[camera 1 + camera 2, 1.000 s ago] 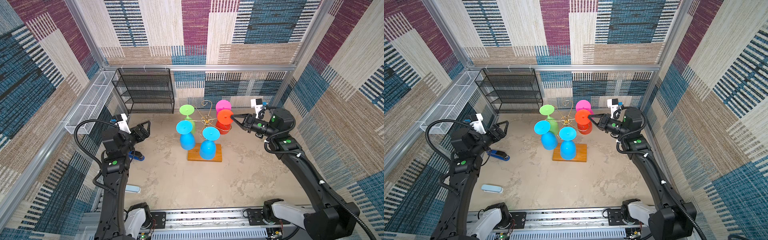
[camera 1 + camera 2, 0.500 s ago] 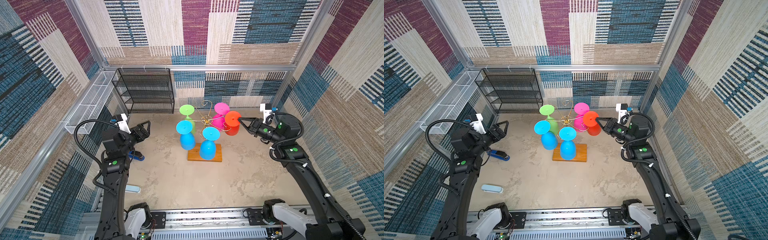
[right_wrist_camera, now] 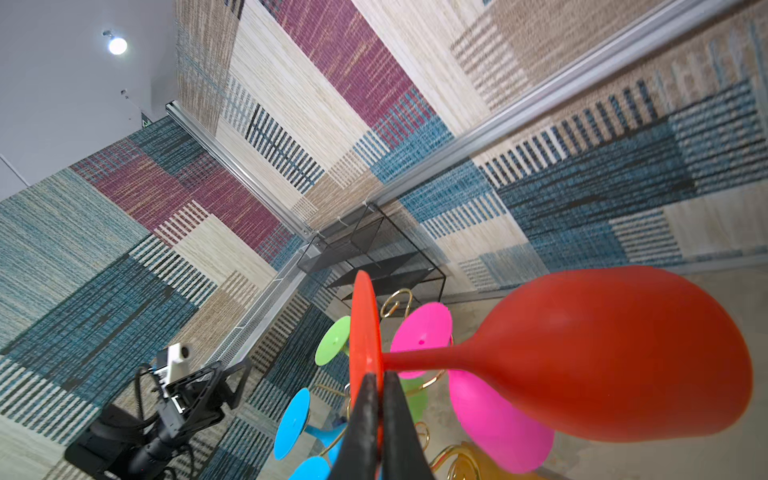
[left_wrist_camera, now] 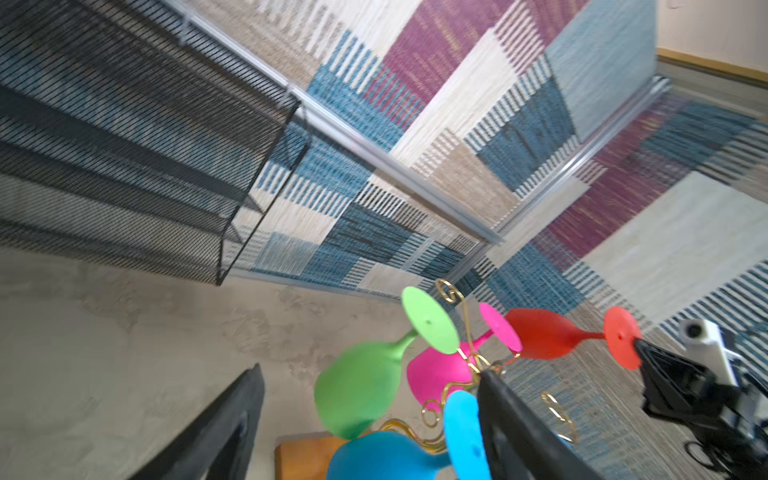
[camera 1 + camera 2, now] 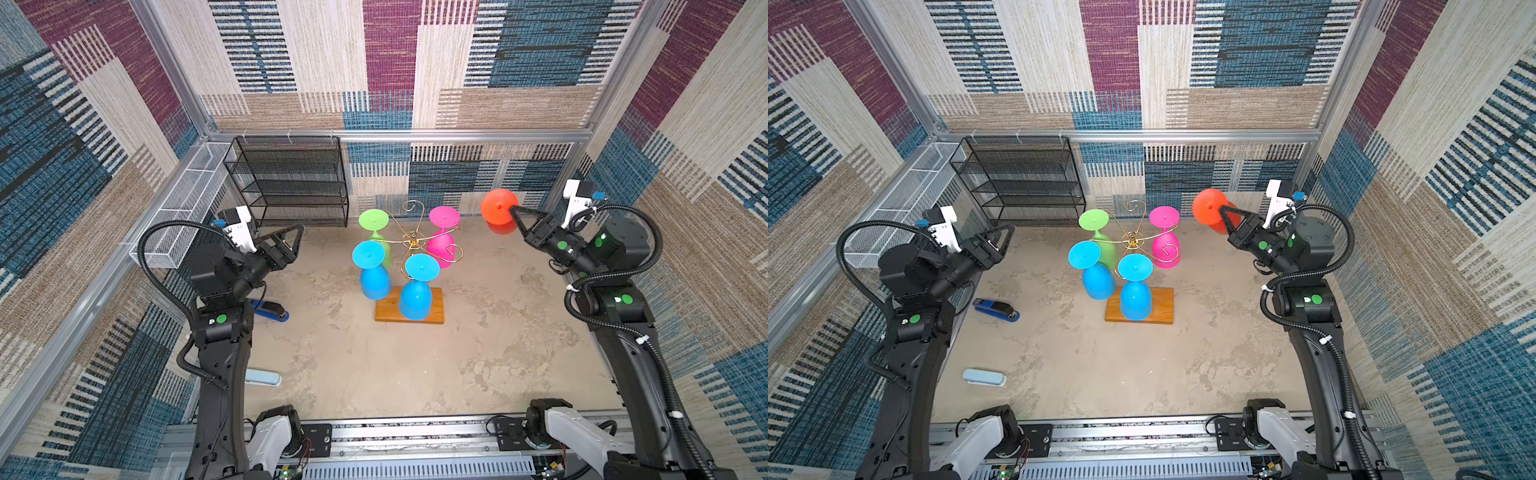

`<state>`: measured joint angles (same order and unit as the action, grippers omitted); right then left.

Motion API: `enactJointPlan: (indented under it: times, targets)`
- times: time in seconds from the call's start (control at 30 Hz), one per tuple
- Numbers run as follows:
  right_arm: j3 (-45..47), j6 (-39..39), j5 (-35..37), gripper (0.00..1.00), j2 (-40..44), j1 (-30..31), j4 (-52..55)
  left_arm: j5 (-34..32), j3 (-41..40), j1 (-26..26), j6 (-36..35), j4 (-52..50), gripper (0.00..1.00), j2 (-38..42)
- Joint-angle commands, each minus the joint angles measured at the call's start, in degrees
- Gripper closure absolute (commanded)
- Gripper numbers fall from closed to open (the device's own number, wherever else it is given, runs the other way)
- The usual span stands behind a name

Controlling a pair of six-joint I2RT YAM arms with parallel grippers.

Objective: Take the wine glass off the wine glass rack
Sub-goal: Pick up the wine glass from the wine glass rack.

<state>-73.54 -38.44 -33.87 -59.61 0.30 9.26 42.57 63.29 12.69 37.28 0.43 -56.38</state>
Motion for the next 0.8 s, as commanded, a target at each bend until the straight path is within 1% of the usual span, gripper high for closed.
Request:
enactJointPlan:
  times: [0.0,0.07,0.17,0.23,0.3,0.33,0.43,0.53,0.57,0.7,0.77]
  targets:
    - [-4.64,7.89,-0.14,1.00,-2.65,0.01,-1.27,6.83,3.92,-0.97,6.41,5.47,0.18,-1.47]
    - [-6.89,9.22,-1.02,1.00,-4.28,0.07,-2.34,9.49,5.79,-2.88,9.49,8.93,0.21,-3.74]
    - [-9.09,9.30,-2.88,1.00,-6.04,0.77,-5.85,10.78,9.84,-7.15,9.66,9.07,0.25,-7.01]
    - [-12.42,11.54,-2.74,1.00,-7.73,3.56,-5.85,11.16,12.77,-10.90,9.39,9.07,0.26,-9.10]
    - [-16.98,15.65,-1.08,1.00,-9.85,7.47,-3.29,11.76,15.86,-14.40,8.74,9.07,0.28,-11.14]
    - [-19.31,16.96,-1.41,1.00,-11.22,9.19,-2.33,12.25,17.57,-16.09,8.34,9.05,0.29,-12.40]
    - [-22.69,17.51,-3.59,1.00,-13.86,12.45,-2.61,13.40,22.13,-20.53,8.84,9.04,0.31,-16.17]
    - [-23.70,19.15,-3.37,1.00,-15.27,15.72,-2.93,14.04,25.24,-23.23,10.33,9.77,0.33,-19.53]
    - [-23.99,19.31,-3.71,1.00,-15.76,16.53,-3.06,14.56,25.68,-23.78,11.38,11.29,0.33,-20.47]
    - [-25.87,20.09,-5.75,1.00,-18.19,19.92,-2.93,17.52,27.11,-25.13,19.99,22.38,0.36,-24.19]
    - [-26.63,20.43,-6.14,1.00,-19.21,21.45,-3.01,17.93,28.17,-25.80,21.25,23.75,0.37,-25.62]
